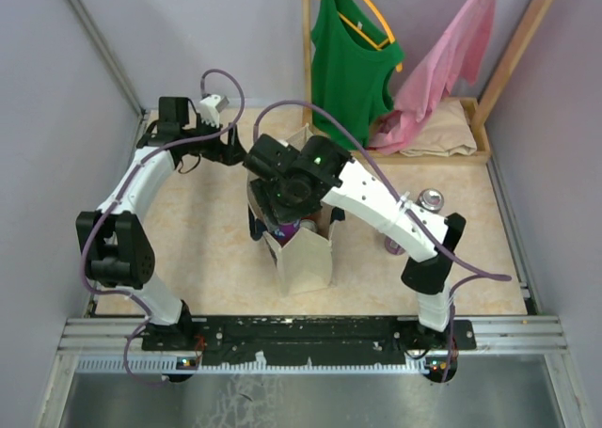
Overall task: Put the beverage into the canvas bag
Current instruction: Place the drink in the canvas bag.
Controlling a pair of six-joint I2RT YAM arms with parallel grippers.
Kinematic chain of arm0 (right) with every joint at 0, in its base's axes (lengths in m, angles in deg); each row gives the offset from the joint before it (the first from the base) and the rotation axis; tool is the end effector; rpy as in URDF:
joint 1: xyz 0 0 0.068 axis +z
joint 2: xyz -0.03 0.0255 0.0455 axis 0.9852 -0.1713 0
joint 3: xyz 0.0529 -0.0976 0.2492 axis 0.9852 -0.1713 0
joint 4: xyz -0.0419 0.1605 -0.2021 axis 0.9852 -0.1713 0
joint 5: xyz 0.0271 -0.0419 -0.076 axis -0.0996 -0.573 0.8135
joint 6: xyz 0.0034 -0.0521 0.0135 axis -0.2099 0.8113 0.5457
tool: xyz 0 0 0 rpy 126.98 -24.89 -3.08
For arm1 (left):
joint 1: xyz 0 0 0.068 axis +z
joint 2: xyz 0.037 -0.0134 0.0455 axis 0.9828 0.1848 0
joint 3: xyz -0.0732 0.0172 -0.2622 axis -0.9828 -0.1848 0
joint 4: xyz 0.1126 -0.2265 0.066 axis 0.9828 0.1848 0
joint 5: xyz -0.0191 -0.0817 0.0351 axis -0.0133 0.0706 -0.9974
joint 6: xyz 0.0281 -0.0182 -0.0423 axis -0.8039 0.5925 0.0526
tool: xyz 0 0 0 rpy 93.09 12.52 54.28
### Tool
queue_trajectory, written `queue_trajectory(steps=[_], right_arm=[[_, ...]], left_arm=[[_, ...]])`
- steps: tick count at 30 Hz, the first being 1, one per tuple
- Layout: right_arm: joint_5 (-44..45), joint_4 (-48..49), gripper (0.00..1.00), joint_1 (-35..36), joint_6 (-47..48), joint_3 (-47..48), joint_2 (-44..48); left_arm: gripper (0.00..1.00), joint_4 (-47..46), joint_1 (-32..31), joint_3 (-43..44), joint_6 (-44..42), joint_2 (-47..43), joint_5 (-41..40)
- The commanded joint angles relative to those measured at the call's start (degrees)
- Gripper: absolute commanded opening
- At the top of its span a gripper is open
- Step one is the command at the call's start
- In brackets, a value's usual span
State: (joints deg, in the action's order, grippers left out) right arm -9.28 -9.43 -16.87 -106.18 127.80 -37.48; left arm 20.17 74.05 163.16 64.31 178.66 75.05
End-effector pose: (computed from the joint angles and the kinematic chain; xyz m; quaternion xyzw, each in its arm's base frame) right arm 0.1645 0.3116 0.4188 -0.2365 0.9400 0.1065 0.2217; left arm 0.3732 -0.0536 0.3082 0.2349 0.8460 -0.2327 0.4183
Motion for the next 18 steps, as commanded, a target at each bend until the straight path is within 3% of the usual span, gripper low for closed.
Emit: queue_trajectory(steps=[1,9,18], right_arm=[[-2.17,1.18,0.00,2.68,-5.41,-3.18,5.06],[-0.07,1.31,0.00,5.29,-10.50,-9.29,7.74],[1.65,3.64,0.00,2.13,-2.89,-7.71,3.35]], left_arm=[[0.92,-1.62,0.54,-1.43,-0.97,-1.58,2.35],[0.91,-1.94,0.51,0.96,-1.83,2.79,5.79],[0.91,-1.96,0.55,4.18,-1.34,5.13,5.02]])
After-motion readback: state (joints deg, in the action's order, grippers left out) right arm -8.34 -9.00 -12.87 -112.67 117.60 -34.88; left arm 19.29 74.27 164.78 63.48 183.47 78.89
